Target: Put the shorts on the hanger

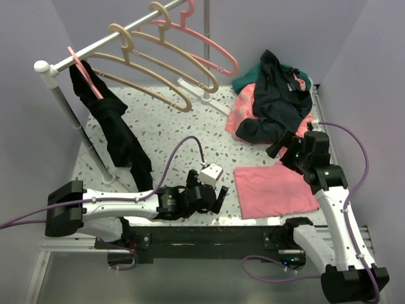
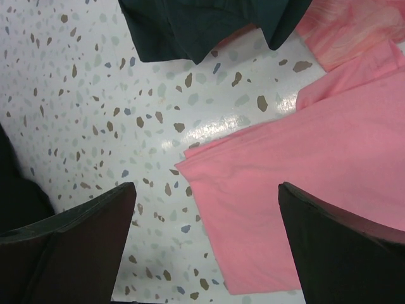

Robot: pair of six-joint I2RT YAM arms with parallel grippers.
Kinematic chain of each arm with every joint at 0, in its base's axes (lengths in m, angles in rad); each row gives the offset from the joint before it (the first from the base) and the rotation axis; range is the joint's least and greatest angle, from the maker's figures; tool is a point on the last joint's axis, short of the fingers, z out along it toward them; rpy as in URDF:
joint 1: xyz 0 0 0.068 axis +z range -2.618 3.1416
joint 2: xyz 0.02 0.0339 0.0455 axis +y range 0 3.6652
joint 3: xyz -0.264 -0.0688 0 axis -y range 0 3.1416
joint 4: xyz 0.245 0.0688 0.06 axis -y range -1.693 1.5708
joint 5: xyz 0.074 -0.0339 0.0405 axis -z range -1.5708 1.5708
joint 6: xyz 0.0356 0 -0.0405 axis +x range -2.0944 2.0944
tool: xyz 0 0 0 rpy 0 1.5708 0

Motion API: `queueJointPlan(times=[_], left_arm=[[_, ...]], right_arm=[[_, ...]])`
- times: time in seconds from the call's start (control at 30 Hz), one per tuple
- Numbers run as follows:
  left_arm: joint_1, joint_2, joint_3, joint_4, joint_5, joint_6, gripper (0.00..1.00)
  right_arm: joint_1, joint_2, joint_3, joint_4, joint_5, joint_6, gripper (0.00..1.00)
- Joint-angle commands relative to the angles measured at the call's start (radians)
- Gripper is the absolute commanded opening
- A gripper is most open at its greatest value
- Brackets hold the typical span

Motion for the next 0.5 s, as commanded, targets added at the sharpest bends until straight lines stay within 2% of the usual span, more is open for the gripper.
queueJointPlan(times=[0.0, 0.23, 0.37, 0.47], left_arm=[[0.003, -0.043, 0.006, -0.004, -0.052, 0.017, 1.0], [0.003, -0.073, 0.011, -0.025, -0.026, 0.033, 1.0], [0.003, -0.072, 0.041, -0.059, -0.006, 0.04, 1.0], [0.003, -0.076, 0.058, -0.065, 0.003, 0.053, 1.0]], right_arm=[[0.045, -0.006, -0.017, 0.048, 0.054, -0.002, 0.98], [0.048, 0.106, 0.034, 0.095, 0.088, -0.022, 0.99], [0.036, 0.303, 0.173, 0.115, 0.134, -0.033, 0.99], [-0.048, 0.416, 0.291, 0.164, 0.112, -0.017, 0.99]])
